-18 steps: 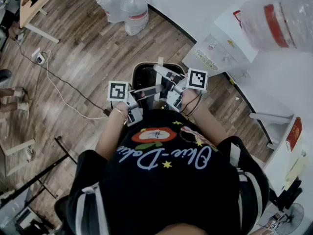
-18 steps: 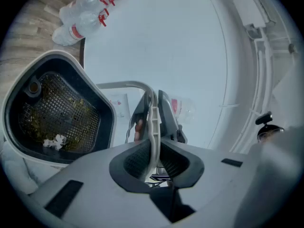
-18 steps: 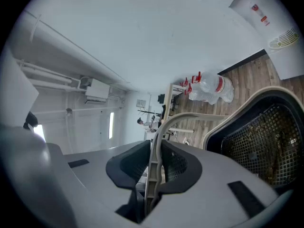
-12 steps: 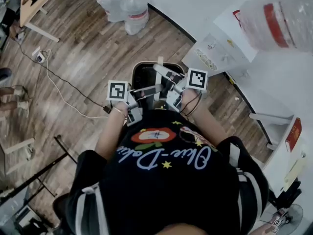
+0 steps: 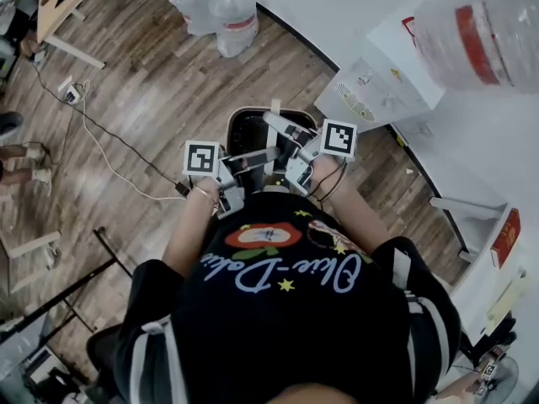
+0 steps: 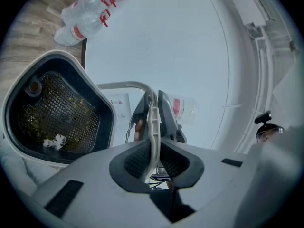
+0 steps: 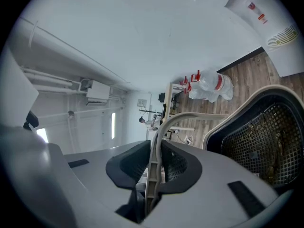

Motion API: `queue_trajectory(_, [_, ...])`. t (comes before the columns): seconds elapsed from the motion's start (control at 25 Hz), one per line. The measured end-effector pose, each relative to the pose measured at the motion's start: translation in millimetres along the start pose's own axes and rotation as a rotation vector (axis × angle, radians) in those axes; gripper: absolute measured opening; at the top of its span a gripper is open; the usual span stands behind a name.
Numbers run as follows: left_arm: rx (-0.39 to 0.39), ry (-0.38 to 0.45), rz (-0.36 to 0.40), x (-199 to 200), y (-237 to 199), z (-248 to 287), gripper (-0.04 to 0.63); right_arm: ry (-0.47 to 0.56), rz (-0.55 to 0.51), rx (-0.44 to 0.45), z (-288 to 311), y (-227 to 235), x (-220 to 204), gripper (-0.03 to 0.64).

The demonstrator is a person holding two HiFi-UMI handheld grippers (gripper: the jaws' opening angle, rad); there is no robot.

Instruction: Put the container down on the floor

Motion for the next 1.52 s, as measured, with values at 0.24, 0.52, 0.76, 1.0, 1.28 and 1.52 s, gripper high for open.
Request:
queue_trajectory(0.24, [0.01, 0.012, 0.005, -2.3, -5.4, 13.0, 0.052, -0.013, 0.022, 0.005, -11.4, 7.4, 3.7, 0.058])
queue_trajectory(0.52, [0.024, 0.03, 0.012, -4.7, -12.4, 44.1, 0.051, -0.029, 0.031, 0.022, -34.2, 18.8, 18.4, 0.058])
queue_trajectory(0.76, [0.019, 0.033, 0.01, 15.1, -7.1, 51.2, 0.052, -0.032, 0.036, 0.013, -26.2, 24.7, 37.3, 0.057])
queue_trajectory(1.0, [-0.011, 0.023, -0.012, 63.9, 2.5, 52.2, 0.052, -0.032, 0.043, -0.004, 8.4, 38.8, 70.1, 0.057])
queue_trajectory(1.28, [-0.006, -0.009, -0.013, 65.2, -3.7, 51.4, 0.051, 0.002, 0.032, -0.03, 5.7, 45.0, 69.9, 0.058])
queue_trajectory(1.52, [-0.018, -0.057, -0.008, 69.7, -8.8, 51.8, 0.051, 0.037, 0.028, -0.045, 6.4, 49.7, 71.2, 0.058])
Point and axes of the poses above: the fingertips, and each gripper's own axes: z forward along the fingers, y to its right, x out of its top, the point moved 1 cm from there along -z, backward along the fingers, and after that the axes turned 13 degrees about -z, right-handed, at the moved point
